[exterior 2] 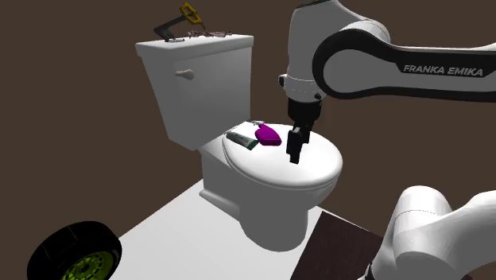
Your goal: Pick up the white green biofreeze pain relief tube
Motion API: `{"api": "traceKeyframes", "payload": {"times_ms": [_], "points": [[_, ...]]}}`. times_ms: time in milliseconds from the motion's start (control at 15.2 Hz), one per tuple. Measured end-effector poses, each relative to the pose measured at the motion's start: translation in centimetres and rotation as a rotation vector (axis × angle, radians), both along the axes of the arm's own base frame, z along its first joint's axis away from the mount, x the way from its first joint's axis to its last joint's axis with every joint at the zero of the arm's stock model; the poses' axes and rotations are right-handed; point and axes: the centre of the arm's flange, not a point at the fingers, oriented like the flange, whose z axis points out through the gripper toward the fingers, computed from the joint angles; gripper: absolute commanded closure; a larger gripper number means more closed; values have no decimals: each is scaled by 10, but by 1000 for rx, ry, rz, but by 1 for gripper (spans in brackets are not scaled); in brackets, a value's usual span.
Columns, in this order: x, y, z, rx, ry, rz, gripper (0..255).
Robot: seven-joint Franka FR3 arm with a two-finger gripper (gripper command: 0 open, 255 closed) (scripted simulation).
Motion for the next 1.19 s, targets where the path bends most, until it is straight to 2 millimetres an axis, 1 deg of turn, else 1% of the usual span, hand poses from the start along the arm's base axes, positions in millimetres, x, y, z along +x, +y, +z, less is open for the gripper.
{"api": "traceKeyframes", "payload": {"times_ms": [66,198,264,330,528,660,924,1056,1122,1188], "points": [[0,0,0,0,0,0,0],[9,-8,-6,5,-7,-7,0],[18,-16,-10,9,-12,-13,0],[30,-19,-16,13,-17,-19,0],[57,-39,-25,26,-37,-36,0],[76,-54,-39,35,-49,-48,0],[117,-81,-56,52,-75,-72,0],[132,-93,-66,61,-88,-84,0],[142,-103,-70,66,-95,-90,0],[155,-108,-72,70,-102,-97,0]]}}
